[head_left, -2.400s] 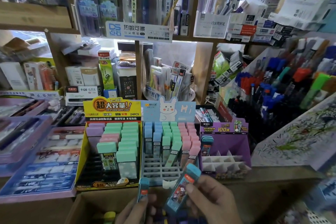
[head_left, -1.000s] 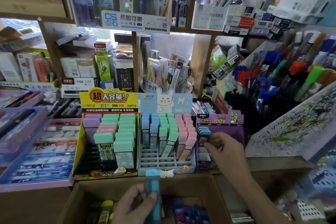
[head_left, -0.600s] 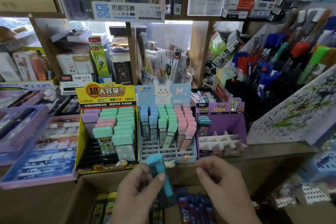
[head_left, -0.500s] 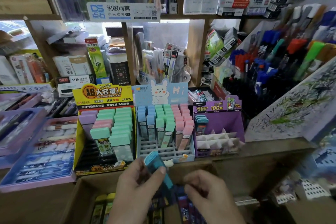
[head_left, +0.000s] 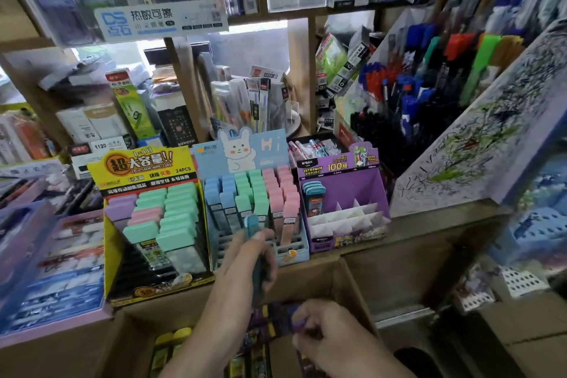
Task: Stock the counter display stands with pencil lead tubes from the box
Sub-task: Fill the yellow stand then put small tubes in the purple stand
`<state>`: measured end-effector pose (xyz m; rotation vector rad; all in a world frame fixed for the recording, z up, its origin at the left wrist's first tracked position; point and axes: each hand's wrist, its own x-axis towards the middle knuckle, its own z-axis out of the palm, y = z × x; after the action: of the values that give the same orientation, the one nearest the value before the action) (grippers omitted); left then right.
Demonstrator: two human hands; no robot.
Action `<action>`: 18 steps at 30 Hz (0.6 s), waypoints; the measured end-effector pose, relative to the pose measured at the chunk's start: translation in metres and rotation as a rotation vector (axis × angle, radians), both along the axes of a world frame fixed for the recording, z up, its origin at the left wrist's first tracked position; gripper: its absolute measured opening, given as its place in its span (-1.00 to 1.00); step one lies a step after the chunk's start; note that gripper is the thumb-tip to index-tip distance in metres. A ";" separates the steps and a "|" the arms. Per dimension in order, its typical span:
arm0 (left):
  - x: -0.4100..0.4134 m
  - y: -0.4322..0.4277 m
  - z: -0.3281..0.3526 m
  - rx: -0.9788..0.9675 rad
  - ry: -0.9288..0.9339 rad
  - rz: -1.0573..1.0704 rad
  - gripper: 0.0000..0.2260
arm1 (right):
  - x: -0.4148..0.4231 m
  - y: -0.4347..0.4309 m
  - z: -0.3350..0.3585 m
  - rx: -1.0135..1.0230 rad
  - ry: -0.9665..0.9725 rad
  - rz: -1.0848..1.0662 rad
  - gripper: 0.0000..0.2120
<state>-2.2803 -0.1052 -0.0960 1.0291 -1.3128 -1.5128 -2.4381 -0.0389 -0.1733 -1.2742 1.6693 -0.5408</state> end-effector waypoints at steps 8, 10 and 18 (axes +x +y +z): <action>-0.018 -0.011 0.011 -0.060 -0.089 -0.057 -0.71 | -0.001 0.003 -0.003 0.010 0.037 0.043 -0.72; -0.022 -0.016 0.016 -0.121 -0.116 -0.087 -0.79 | -0.001 0.003 -0.002 0.012 0.036 0.048 -0.75; -0.043 -0.043 0.051 -0.459 -0.272 -0.092 -0.96 | -0.004 0.003 0.006 0.027 0.039 0.071 -0.84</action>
<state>-2.3234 -0.1486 -0.0449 0.9002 -1.8153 -1.0810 -2.4425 -0.0359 -0.1671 -1.3262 1.6512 -0.4525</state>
